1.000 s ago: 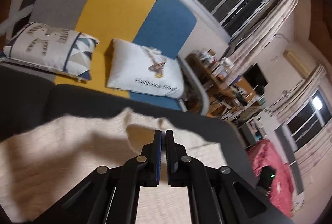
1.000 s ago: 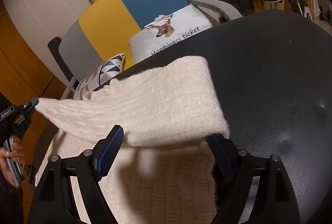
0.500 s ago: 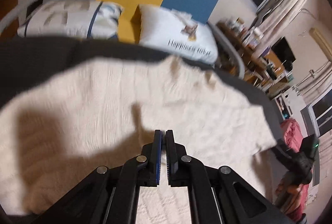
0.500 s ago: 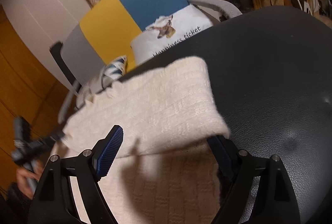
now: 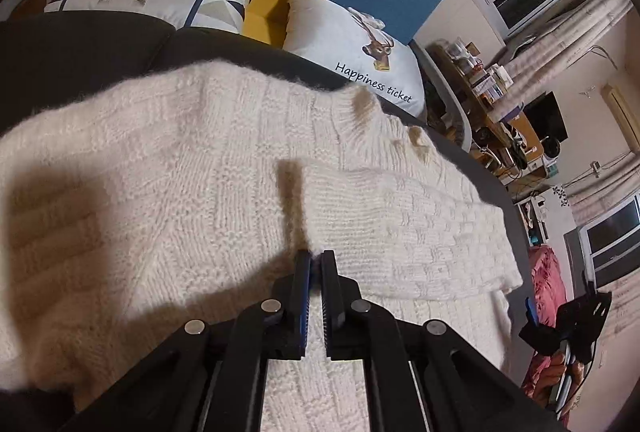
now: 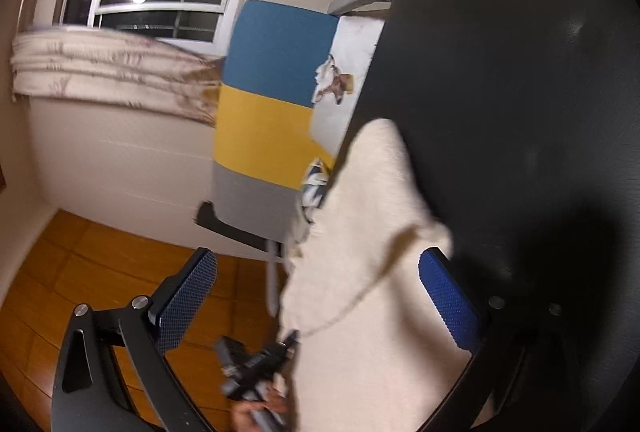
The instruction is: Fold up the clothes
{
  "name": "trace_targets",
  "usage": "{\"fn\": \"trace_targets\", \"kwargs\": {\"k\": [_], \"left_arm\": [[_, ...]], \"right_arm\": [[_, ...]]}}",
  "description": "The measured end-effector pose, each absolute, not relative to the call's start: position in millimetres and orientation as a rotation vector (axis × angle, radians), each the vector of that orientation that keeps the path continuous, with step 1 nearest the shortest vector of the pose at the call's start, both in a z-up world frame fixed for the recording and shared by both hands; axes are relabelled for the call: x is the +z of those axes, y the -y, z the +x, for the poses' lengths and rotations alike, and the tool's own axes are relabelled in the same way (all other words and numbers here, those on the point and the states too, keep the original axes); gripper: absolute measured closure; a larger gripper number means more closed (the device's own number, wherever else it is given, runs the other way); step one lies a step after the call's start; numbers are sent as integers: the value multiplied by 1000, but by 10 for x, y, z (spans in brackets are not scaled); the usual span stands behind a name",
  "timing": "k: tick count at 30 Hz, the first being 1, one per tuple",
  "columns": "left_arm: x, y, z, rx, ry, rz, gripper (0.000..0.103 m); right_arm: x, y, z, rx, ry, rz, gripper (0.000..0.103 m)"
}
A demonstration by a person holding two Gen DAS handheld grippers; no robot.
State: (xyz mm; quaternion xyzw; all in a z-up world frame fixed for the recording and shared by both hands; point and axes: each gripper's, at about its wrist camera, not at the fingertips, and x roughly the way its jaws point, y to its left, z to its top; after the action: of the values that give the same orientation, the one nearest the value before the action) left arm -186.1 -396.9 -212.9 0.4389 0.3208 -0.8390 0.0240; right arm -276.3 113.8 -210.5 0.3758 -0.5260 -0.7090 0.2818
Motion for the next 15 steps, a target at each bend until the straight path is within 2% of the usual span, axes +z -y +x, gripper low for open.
{"fn": "trace_targets", "kwargs": {"k": [8, 15], "left_arm": [[-2143, 3974, -1876, -2602, -984, 1356, 99], [-2163, 3974, -1857, -2622, -981, 1337, 99]], "right_arm": [[-2266, -742, -3054, -1877, 1430, 1173, 0], [-2287, -708, -3189, -1909, 1502, 1068, 0]]}}
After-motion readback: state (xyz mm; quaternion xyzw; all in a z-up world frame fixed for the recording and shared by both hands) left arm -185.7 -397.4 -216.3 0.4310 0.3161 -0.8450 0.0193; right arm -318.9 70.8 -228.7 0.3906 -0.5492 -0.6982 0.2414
